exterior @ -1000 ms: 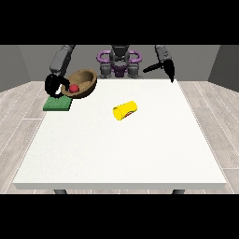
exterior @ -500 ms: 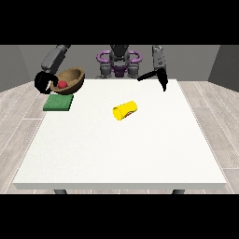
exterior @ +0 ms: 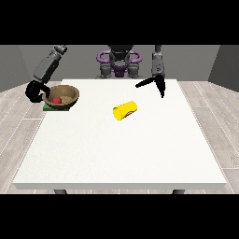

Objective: Pick the cup and pour the ball into the bowl, then pick the bowl and place it on the pad

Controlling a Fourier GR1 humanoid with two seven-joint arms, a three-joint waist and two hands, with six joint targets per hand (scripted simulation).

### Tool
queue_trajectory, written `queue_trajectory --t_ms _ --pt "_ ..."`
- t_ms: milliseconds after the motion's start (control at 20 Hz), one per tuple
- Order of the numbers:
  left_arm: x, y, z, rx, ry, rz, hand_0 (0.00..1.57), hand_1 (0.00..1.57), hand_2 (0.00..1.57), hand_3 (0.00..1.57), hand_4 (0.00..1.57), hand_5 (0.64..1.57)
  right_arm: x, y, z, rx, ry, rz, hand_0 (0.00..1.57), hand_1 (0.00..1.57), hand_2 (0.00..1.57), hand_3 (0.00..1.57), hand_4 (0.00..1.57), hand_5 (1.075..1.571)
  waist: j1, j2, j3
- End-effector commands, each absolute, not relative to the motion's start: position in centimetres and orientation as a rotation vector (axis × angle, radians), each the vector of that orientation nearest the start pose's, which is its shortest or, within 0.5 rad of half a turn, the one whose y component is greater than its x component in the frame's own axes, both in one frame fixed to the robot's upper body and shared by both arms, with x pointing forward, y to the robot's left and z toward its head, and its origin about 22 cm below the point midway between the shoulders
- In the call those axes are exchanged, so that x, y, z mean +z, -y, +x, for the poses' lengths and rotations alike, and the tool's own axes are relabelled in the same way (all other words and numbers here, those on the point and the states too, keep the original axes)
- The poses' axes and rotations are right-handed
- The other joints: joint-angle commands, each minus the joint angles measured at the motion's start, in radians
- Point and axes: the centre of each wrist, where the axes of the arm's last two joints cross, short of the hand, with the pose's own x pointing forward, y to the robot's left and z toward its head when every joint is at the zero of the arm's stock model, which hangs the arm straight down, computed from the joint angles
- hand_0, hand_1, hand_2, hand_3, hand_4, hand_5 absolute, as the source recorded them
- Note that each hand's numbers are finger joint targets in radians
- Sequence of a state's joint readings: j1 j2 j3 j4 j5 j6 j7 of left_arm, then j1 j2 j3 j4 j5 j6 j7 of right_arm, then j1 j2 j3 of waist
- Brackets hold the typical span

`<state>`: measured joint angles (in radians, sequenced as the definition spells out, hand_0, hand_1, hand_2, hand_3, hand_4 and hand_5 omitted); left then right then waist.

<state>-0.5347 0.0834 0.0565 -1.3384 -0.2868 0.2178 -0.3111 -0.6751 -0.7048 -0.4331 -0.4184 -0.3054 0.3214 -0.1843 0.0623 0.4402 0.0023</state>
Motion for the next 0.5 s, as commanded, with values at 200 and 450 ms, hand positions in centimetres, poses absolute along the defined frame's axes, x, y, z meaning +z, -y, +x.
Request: queue_trajectory --t_ms 200,450 --pt "13.3 -19.3 33.4 -0.238 2.287 0.378 0.0 0.0 0.0 0.0 0.0 1.564 11.5 52.7 32.1 -0.244 1.664 -0.237 1.57 1.57 1.57 0.0 1.03 1.569 -0.009 0.106 0.0006" --pt "12.6 -19.4 32.7 -0.24 2.275 0.378 0.0 0.0 0.0 0.0 0.0 1.563 9.9 51.2 33.1 -0.288 1.642 -0.157 1.57 1.57 1.57 0.21 1.01 1.571 -0.016 0.09 -0.0008"
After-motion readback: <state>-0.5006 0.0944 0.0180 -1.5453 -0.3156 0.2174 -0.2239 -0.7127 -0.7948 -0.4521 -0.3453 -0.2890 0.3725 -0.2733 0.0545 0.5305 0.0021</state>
